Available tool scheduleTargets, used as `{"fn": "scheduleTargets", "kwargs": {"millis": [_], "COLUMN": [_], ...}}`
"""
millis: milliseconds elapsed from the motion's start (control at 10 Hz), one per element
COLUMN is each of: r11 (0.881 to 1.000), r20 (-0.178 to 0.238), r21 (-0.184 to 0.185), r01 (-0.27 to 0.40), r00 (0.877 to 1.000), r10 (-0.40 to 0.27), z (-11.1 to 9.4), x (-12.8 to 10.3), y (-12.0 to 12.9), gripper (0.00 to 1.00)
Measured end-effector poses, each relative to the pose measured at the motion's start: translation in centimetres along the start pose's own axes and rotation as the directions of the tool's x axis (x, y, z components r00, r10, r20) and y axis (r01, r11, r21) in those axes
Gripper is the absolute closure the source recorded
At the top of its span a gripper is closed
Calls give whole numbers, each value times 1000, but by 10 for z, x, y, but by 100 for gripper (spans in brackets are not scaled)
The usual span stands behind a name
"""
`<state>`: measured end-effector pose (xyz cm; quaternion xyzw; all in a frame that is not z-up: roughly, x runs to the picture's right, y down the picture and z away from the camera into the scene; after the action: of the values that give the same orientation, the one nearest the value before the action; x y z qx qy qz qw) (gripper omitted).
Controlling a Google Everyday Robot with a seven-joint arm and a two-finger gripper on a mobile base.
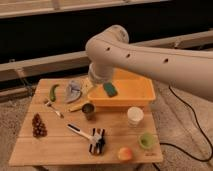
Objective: Place pepper in paper cup
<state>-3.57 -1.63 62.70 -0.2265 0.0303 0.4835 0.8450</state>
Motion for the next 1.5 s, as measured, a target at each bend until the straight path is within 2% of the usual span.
{"fn": "scheduleTargets", "kwargs": {"millis": [700, 800, 1100, 1500], "r11": [1000, 1000, 999, 993], "r20": [2, 16, 40, 50], "r21": [0, -1, -13, -45], "r01": [0, 0, 29, 113], "r00": [1000, 1000, 999, 993], "r10": [0, 0, -29, -111], "z": [0, -3, 3, 27], "x": [0, -4, -43, -122], "y": [0, 1, 20, 59], "gripper": [20, 20, 20, 20]}}
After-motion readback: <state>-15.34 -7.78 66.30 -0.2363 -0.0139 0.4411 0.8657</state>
